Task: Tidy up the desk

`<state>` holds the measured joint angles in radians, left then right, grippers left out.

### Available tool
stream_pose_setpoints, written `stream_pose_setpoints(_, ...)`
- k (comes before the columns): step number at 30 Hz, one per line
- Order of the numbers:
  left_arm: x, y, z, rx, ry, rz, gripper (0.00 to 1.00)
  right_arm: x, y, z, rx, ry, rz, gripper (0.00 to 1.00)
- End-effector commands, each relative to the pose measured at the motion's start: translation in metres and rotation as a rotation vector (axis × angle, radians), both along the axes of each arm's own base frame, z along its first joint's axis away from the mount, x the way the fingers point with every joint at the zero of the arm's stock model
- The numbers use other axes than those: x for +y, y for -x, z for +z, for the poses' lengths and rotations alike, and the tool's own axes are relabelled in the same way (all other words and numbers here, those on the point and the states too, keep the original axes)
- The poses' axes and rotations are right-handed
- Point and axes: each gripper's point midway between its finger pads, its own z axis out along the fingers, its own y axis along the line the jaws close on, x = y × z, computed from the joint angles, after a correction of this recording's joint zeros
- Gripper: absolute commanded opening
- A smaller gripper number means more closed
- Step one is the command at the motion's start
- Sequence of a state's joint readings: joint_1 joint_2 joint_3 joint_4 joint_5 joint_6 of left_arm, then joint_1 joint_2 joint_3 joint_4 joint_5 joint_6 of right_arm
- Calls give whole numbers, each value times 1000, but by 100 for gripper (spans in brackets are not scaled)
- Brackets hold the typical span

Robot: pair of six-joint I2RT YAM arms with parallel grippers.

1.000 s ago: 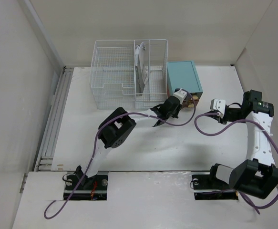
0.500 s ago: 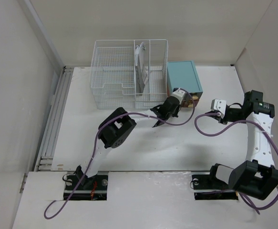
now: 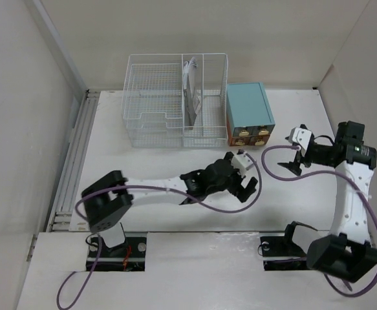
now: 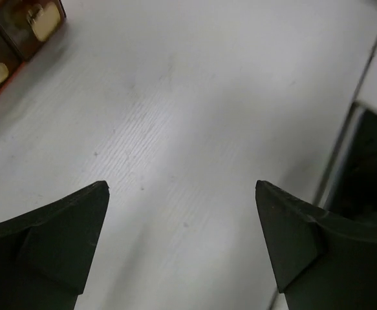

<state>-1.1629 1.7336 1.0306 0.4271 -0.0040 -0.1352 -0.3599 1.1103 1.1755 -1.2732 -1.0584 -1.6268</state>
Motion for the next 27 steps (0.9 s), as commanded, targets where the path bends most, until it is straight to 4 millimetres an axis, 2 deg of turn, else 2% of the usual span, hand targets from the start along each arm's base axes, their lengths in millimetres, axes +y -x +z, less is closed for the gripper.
stream_pose_setpoints(1, 29, -10, 75, -94, 119, 105, 99, -5, -8, 42, -69, -77, -193, 100)
stream_pose_setpoints(2, 38, -11, 78, -98, 107, 127, 99, -16, -14, 46, -87, -67, -285, 100)
stream_pose_setpoints(3, 46, -12, 81, -95, 96, 156, 99, -29, -32, 74, -226, -67, -369, 100)
stream_pose_setpoints(4, 60, -12, 88, -97, 67, 184, 99, -35, -33, 70, -167, -162, -497, 100)
stream_pose_setpoints(5, 73, -19, 89, -115, 40, 250, 99, -40, -27, 89, -254, -164, -556, 100)
stream_pose_setpoints(6, 81, -22, 95, -107, 36, 294, 99, -53, -31, 104, -335, -161, -647, 100)
stream_pose_setpoints(7, 93, -22, 103, -111, 35, 327, 99, -54, -28, 110, -350, -186, -684, 100)
stream_pose_setpoints(9, 123, -36, 106, -110, -2, 429, 99, -64, -26, 122, -339, -264, -807, 100)
stream_pose_setpoints(10, 132, -37, 107, -92, 3, 451, 99, -68, -24, 123, -320, -284, -845, 100)
stream_pose_setpoints(12, 165, -48, 128, -110, 46, 583, 99, -76, -25, 133, -278, -381, -946, 100)
stream_pose_setpoints(13, 174, -48, 130, -108, 61, 620, 99, -90, -25, 133, -268, -402, -1044, 100)
stream_pose_setpoints(14, 184, -47, 146, -89, 136, 650, 99, -94, -25, 132, -266, -413, -1074, 100)
stream_pose_setpoints(15, 197, -53, 148, -64, 151, 669, 99, -96, -20, 141, -295, -440, -1098, 100)
stream_pose_setpoints(17, 211, -56, 160, -41, 205, 666, 99, -101, -16, 144, -341, -458, -1124, 100)
stream_pose_setpoints(18, 220, -53, 174, -36, 258, 656, 99, -100, -13, 145, -359, -463, -1120, 100)
stream_pose_setpoints(21, 233, -54, 188, -15, 306, 575, 99, -84, -3, 142, -377, -489, -1052, 100)
stream_pose_setpoints(22, 244, -59, 196, -21, 312, 574, 99, -83, -2, 139, -367, -500, -1055, 100)
stream_pose_setpoints(23, 236, -50, 200, -17, 308, 463, 99, -80, 0, 143, -381, -506, -1035, 100)
stream_pose_setpoints(24, 235, -50, 209, -24, 308, 421, 99, -78, 0, 143, -373, -517, -1028, 100)
stream_pose_setpoints(25, 239, -58, 203, -9, 280, 408, 99, -77, 0, 143, -365, -530, -1030, 100)
stream_pose_setpoints(27, 231, -55, 214, -25, 279, 283, 99, -82, -8, 135, -331, -531, -1053, 100)
